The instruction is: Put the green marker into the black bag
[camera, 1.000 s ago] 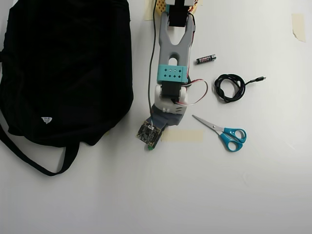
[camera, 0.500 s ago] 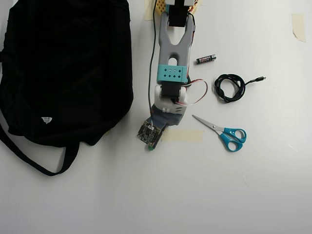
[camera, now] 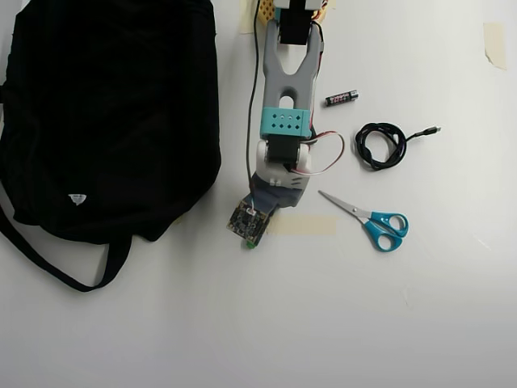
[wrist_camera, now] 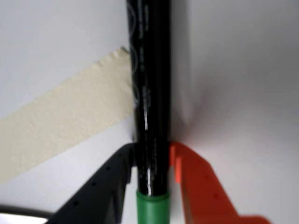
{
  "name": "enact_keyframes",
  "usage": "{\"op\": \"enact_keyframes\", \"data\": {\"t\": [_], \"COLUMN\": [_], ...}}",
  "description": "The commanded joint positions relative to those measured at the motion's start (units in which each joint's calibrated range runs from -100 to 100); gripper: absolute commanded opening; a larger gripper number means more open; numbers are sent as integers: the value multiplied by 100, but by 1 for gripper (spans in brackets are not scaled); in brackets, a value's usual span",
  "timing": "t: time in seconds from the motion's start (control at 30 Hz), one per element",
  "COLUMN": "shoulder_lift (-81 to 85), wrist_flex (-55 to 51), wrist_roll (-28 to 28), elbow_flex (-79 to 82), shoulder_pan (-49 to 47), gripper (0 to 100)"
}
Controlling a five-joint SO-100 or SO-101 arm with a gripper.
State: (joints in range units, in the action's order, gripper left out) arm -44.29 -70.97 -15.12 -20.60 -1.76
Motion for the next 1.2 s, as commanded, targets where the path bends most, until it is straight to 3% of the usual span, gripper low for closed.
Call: {"op": "enact_keyframes", "data": {"t": [0.0, 0.67, 1.17], "shoulder_lift": [56, 64, 64], "wrist_flex": [-95, -1145, -1611], "wrist_roll": [33, 49, 479], "elbow_flex": [-16, -1112, -2019], "shoulder_pan": [-3, 49, 27], "gripper": [2, 2, 2]}}
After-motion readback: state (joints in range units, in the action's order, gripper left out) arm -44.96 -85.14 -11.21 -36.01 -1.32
